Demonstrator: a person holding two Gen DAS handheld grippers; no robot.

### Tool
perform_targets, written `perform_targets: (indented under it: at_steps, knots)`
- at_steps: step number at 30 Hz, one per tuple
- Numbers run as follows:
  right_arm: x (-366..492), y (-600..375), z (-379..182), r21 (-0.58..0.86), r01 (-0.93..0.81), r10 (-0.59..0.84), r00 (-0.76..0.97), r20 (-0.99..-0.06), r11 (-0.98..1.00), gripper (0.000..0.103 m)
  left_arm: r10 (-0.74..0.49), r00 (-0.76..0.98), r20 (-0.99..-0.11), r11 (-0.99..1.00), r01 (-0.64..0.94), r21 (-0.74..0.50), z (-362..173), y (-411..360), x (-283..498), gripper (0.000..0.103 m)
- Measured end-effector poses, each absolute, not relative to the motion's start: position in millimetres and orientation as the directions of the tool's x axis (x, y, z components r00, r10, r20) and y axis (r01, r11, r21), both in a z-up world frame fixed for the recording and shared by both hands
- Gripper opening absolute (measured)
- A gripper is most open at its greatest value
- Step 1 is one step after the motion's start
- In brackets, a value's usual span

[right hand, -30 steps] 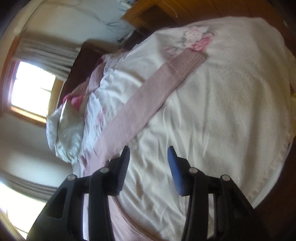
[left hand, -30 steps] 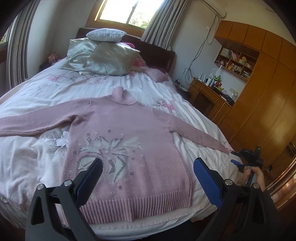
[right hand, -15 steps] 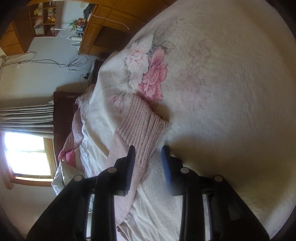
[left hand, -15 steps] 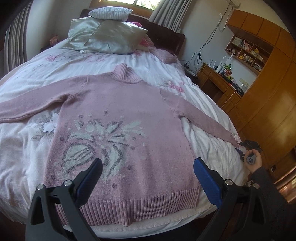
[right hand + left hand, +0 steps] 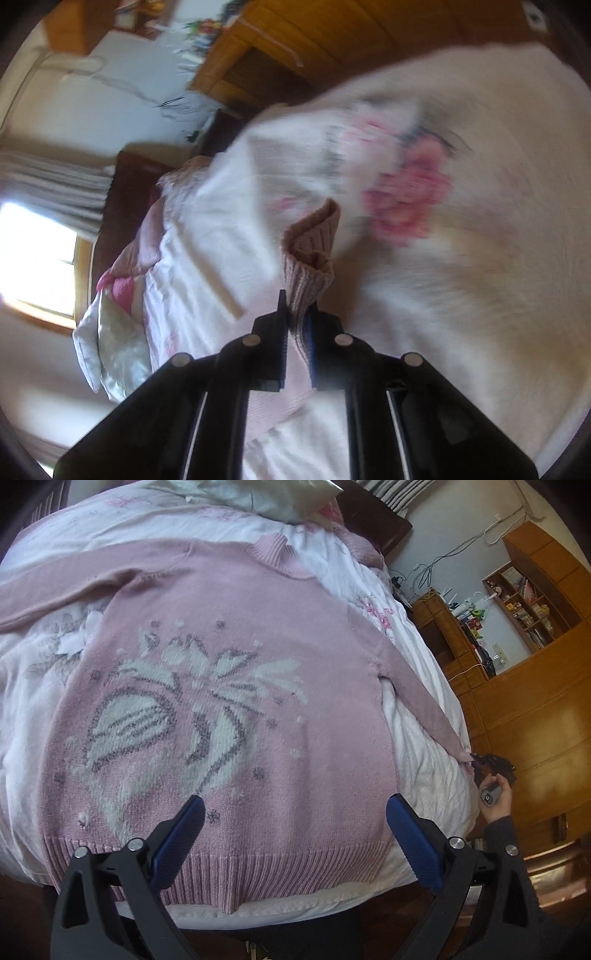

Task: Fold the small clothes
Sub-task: 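Grasp the pink sweater's sleeve cuff with the right tool and fold it across the body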

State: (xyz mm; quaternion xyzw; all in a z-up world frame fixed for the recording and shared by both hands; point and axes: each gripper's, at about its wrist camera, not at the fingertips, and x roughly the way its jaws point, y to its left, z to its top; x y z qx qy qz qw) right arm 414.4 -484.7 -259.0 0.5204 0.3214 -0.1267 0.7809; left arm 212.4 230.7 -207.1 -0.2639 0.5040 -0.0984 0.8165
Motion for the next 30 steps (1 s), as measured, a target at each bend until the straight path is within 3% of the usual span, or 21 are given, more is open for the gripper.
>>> perform_targets:
  at_steps: [6,16,22,30]
  knots:
    - [444.4,-414.2,-176.6,0.704,0.374,0.165,0.806,-0.569,0.604,0.007,-0.500,0.416,-0.759,0.810,-0.086,-0.580,-215.1,238.2,214.3,0.099]
    - [482.5,-253.4,-102.0,0.580,0.121,0.257,0.811,-0.525,0.806,0.007,-0.429,0.395,-0.812,0.846,-0.140,-0.515,-204.4,275.8,245.5,0.099]
    - [502.7,-151.7,-113.3,0.470,0.017,0.289,0.768,-0.572,0.882,0.007,-0.430,0.421,-0.798,0.869,-0.044,-0.492,-189.5,280.0,274.5,0.099]
    - [508.9,-24.4,-194.5,0.231,-0.113,0.245,0.678,-0.693,0.966,0.007,-0.475,0.416,-0.776,0.845,-0.030,-0.533,-199.4,285.1,333.5,0.099]
